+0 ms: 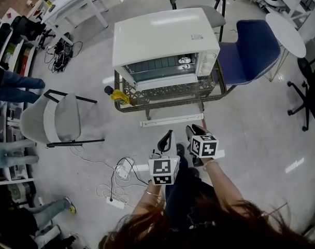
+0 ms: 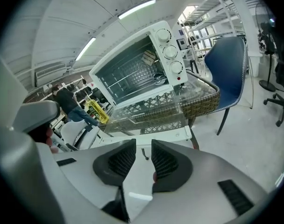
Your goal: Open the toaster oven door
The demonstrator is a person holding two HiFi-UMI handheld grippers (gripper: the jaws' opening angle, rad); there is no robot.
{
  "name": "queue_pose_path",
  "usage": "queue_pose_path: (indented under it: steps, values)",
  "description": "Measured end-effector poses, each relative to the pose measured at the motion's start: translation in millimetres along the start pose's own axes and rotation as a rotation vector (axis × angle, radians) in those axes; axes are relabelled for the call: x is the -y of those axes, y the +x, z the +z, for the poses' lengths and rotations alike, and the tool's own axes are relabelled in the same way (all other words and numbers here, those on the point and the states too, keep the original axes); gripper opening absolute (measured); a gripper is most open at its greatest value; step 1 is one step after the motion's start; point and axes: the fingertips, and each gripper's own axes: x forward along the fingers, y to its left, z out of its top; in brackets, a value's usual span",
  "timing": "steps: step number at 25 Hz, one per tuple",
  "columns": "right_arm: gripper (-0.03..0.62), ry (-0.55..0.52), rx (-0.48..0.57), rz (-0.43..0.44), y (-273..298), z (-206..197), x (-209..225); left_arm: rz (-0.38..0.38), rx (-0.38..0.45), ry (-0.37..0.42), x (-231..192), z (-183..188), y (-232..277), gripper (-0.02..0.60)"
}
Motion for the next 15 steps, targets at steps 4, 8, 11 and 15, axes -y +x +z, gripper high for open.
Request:
queue_pose_path:
  steps: [4, 8, 11, 15]
  values:
    - [0.084, -0.022, 0.029, 0.001, -14.6, 10.5, -5.2, 0.029, 0.010, 0.021, 1.5, 10.1, -10.5, 0.015]
    - [0.081, -0.039, 0.063, 0.005, -29.6, 21.2, -9.5, 0.039, 0.024, 0.024, 6.0, 20.4, -21.7, 0.015]
    - [0.080, -0.048, 0.089, 0.012, -43.9, 28.9, -13.1, 0.049, 0.036, 0.021, 9.6, 29.3, -31.4, 0.015]
    - [0.071, -0.061, 0.121, 0.020, -61.4, 39.8, -19.3, 0.066, 0.053, 0.015, 11.5, 40.4, -42.7, 0.015]
